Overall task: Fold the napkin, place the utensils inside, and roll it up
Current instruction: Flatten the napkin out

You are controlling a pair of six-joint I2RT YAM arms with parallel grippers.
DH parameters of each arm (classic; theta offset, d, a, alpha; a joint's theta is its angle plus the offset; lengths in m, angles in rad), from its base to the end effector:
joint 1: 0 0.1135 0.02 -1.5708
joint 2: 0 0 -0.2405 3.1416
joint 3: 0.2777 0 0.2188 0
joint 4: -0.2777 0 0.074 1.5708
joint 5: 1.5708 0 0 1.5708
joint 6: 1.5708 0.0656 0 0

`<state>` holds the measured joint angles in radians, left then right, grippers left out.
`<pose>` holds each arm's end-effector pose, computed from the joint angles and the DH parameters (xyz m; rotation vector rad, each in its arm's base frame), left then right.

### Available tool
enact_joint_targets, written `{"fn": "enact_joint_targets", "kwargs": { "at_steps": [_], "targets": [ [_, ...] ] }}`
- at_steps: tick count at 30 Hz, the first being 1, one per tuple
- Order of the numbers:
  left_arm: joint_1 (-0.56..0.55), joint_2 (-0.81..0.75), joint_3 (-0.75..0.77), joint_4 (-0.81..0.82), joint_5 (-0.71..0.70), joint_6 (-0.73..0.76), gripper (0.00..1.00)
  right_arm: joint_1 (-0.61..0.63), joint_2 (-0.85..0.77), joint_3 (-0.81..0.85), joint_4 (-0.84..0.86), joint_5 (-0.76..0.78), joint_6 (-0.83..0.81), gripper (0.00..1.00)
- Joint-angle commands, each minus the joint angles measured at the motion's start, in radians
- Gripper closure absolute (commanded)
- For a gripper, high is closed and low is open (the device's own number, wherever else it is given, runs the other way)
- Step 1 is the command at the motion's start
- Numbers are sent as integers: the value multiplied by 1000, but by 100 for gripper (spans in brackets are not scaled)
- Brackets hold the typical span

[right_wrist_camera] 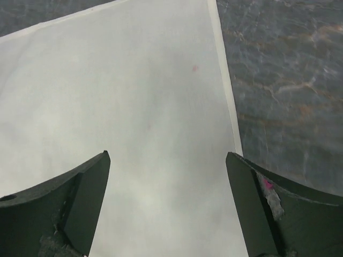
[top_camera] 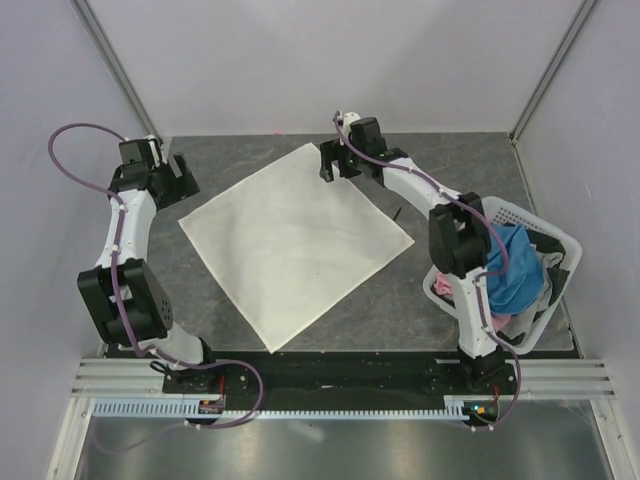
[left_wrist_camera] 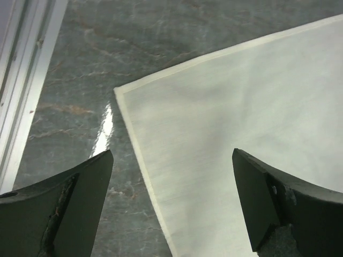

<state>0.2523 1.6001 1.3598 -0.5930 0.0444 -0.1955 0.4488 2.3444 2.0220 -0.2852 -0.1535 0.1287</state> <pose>0.3295 0.0819 0.2588 -0.5134 2.3477 -0.0270 0.4647 0.2349 0.1965 -0.4402 2.1690 0.4921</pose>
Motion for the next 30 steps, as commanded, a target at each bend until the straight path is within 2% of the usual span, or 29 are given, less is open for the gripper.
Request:
{"fn": "enact_joint_targets", "kwargs": {
  "at_steps": [1,2,7,13,17,20,30],
  "targets": [
    [-68,-115,-66,82,121,-13,0,8,-356,-191,75,28,32,2],
    [-88,-123,-79,84,120,-6,0,7,-391,-279,66,55,41,2],
    [-195,-180,-142,73,172,18,0,-30,-554,-459,-90,124,120,5],
    [-232,-276,-185,79,201,8,0,-166,-643,-692,-203,147,123,18],
    [-235,-299,-179,82,206,10,0,-216,-643,-761,-262,169,103,35],
    [-234,-316,-180,81,206,11,0,-226,-642,-802,-295,177,104,42],
    [-234,-345,-177,78,230,10,0,-226,-597,-841,-305,189,114,52]
  ]
}}
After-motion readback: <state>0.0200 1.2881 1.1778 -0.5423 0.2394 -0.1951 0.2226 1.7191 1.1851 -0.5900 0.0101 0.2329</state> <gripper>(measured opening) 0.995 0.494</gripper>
